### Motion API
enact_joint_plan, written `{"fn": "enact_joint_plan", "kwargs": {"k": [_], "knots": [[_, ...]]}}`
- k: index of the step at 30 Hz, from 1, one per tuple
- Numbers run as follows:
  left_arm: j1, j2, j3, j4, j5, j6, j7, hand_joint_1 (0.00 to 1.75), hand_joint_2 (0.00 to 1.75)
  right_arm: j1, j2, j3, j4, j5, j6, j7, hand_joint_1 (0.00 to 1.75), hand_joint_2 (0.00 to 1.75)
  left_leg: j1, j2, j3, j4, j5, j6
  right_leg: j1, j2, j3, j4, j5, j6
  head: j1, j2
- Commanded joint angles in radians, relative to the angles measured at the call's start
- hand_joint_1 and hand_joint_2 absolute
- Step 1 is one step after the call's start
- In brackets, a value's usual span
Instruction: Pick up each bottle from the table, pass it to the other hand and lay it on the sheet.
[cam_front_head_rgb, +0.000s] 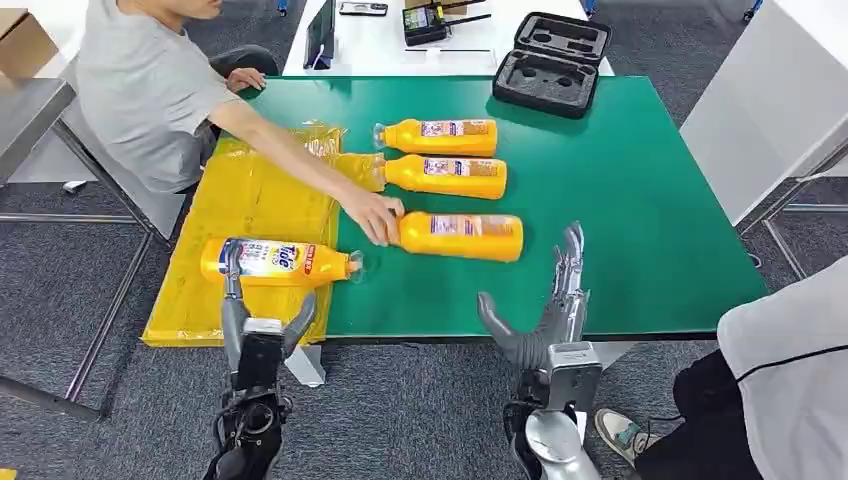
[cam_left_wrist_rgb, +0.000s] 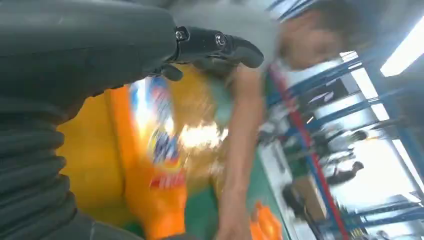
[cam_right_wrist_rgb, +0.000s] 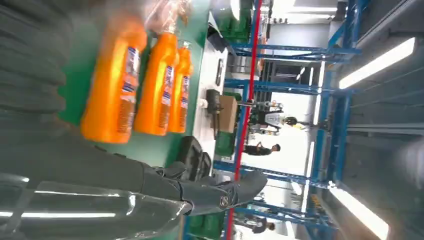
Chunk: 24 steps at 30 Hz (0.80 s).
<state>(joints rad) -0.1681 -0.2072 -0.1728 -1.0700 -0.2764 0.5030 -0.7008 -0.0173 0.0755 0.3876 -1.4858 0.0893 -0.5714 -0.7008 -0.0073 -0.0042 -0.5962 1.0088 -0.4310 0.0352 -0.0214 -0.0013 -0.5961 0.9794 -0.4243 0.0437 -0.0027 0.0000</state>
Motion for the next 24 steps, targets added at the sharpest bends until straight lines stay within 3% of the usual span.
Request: {"fn": "enact_joint_plan", "kwargs": {"k": [1,6,9,12,14,15,17,22,24], "knots": [[0.026,-0.024,-0.083,-0.022,0.113,-0.071,0.003,0.0,0.0,0.029,0.071,-0.1,0.073,0.057,-0.127,0.003,0.0,0.0,0.002,0.0,0.005,0.0,-0.002,-0.003,0.002,0.0,0.006,-0.001,-0.002,-0.003,0.0,0.0],[-0.013,-0.01,-0.183,-0.014,0.086,-0.057,0.003,0.0,0.0,0.017,0.072,-0.098,0.068,0.079,-0.127,0.003,0.0,0.0,0.001,-0.001,0.002,0.0,-0.001,-0.002,0.001,-0.001,0.002,0.0,-0.001,-0.001,0.0,0.0],[-0.04,0.013,-0.264,0.048,0.008,0.063,0.003,0.0,0.0,0.004,0.063,-0.088,0.07,-0.03,-0.089,0.003,0.0,0.0,0.001,-0.001,0.003,0.0,-0.001,-0.002,0.001,-0.001,0.003,-0.001,-0.001,-0.002,0.0,0.0],[-0.036,0.015,-0.27,0.055,0.02,0.049,0.003,0.0,0.0,0.002,0.062,-0.088,0.069,-0.027,-0.093,0.003,0.0,0.0,0.001,-0.001,0.003,0.0,-0.001,-0.002,0.002,-0.001,0.004,-0.001,-0.001,-0.002,0.0,0.0],[-0.025,0.051,-0.351,-0.043,0.092,0.06,0.003,0.0,0.0,-0.011,0.059,-0.086,0.085,-0.049,-0.043,0.003,0.0,0.0,0.001,0.0,0.004,-0.001,-0.001,-0.002,0.001,0.0,0.005,-0.001,-0.001,-0.002,0.0,0.0],[-0.031,0.044,-0.35,-0.017,0.131,0.042,0.003,0.0,0.0,-0.016,0.059,-0.083,0.093,-0.046,-0.03,0.003,0.0,1.75,0.001,0.001,0.002,0.0,-0.001,-0.002,0.001,0.001,0.002,-0.001,0.0,-0.002,0.0,0.0],[-0.019,0.03,-0.326,-0.045,0.22,-0.06,0.003,0.0,0.0,-0.021,0.06,-0.079,0.101,-0.036,-0.032,0.003,0.0,1.75,0.002,0.002,0.004,0.0,-0.002,-0.002,0.002,0.001,0.004,-0.001,-0.001,-0.002,0.0,0.0],[0.025,0.023,-0.322,-0.13,0.226,0.001,0.003,0.0,0.0,-0.033,0.023,-0.009,0.109,0.032,-0.093,0.003,0.0,1.75,0.002,0.002,0.004,0.0,-0.002,-0.002,0.002,0.002,0.004,-0.001,-0.001,-0.002,0.0,0.0],[0.017,0.025,-0.337,-0.089,0.223,-0.003,0.003,0.0,0.0,-0.069,0.003,-0.006,0.205,0.12,-0.127,0.003,0.0,1.75,0.001,0.003,0.004,-0.001,-0.002,-0.002,0.002,0.002,0.004,-0.001,-0.001,-0.002,0.0,0.0]]}}
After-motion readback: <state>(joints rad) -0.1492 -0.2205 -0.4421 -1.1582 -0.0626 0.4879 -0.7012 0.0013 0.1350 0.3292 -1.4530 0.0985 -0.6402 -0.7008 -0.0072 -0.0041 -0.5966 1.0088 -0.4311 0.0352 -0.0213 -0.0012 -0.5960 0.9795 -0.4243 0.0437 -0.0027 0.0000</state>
